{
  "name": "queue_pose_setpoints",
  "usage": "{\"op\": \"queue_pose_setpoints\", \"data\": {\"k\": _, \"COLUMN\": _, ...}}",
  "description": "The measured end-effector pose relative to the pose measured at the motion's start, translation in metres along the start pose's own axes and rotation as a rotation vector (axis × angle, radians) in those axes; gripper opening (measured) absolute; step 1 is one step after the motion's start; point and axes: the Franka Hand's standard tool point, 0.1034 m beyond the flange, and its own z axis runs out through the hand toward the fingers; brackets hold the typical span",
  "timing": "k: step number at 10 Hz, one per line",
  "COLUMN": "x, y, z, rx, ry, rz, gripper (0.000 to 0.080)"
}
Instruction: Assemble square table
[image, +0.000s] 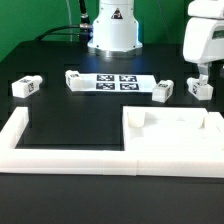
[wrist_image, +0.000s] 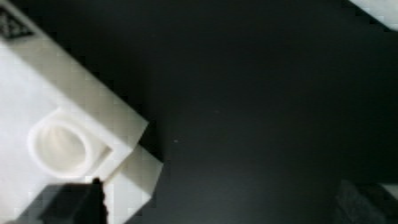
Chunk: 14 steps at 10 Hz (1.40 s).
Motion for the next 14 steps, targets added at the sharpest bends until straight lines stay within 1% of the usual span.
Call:
{"op": "queue_pose_setpoints", "data": {"k": 1, "x": -0.005, "y": -0.011, "z": 0.004, "rx": 0.012, "ry": -0.015, "rz": 0.108, "gripper": 0.0649}}
{"op": "queue_pose_setpoints", "data": {"k": 2, "x": -0.011, "y": -0.015, "z": 0.007, "rx": 0.029, "ry": -0.032, "rz": 0.190, "gripper": 0.0649}}
{"op": "queue_pose_setpoints", "data": {"k": 3, "x": -0.014, "y": -0.015, "z": 0.008, "rx": 0.041, "ry": -0.039, "rz": 0.226, "gripper": 0.0649}}
{"op": "queue_pose_setpoints", "data": {"k": 6, "x": -0.015, "y": -0.015, "z": 0.008, "rx": 0.042, "ry": -0.060, "rz": 0.218, "gripper": 0.0649}}
{"op": "queue_pose_setpoints", "data": {"k": 7, "x": -0.018, "y": -0.017, "z": 0.009, "rx": 0.046, "ry": -0.105, "rz": 0.224, "gripper": 0.0649}}
{"op": "queue_pose_setpoints", "data": {"k": 8, "x": -0.023, "y": -0.026, "z": 0.007, "rx": 0.053, "ry": -0.244, "rz": 0.236, "gripper": 0.0649}}
{"op": "queue_pose_setpoints", "data": {"k": 9, "x": -0.017, "y": -0.029, "z": 0.006, "rx": 0.059, "ry": -0.324, "rz": 0.223, "gripper": 0.0649}}
{"op": "queue_pose_setpoints", "data": {"k": 10, "x": -0.016, "y": -0.025, "z": 0.011, "rx": 0.063, "ry": -0.358, "rz": 0.221, "gripper": 0.0649}}
{"op": "queue_pose_setpoints", "data": {"k": 11, "x": -0.024, "y": -0.024, "z": 0.011, "rx": 0.067, "ry": -0.415, "rz": 0.211, "gripper": 0.0649}}
{"op": "queue_pose_setpoints", "data": {"k": 12, "x": -0.027, "y": -0.025, "z": 0.011, "rx": 0.072, "ry": -0.486, "rz": 0.208, "gripper": 0.0649}}
{"op": "queue_pose_setpoints", "data": {"k": 13, "x": -0.031, "y": -0.025, "z": 0.010, "rx": 0.081, "ry": -0.597, "rz": 0.204, "gripper": 0.0649}}
{"op": "queue_pose_setpoints", "data": {"k": 14, "x": -0.030, "y": -0.028, "z": 0.013, "rx": 0.078, "ry": -0.652, "rz": 0.248, "gripper": 0.0649}}
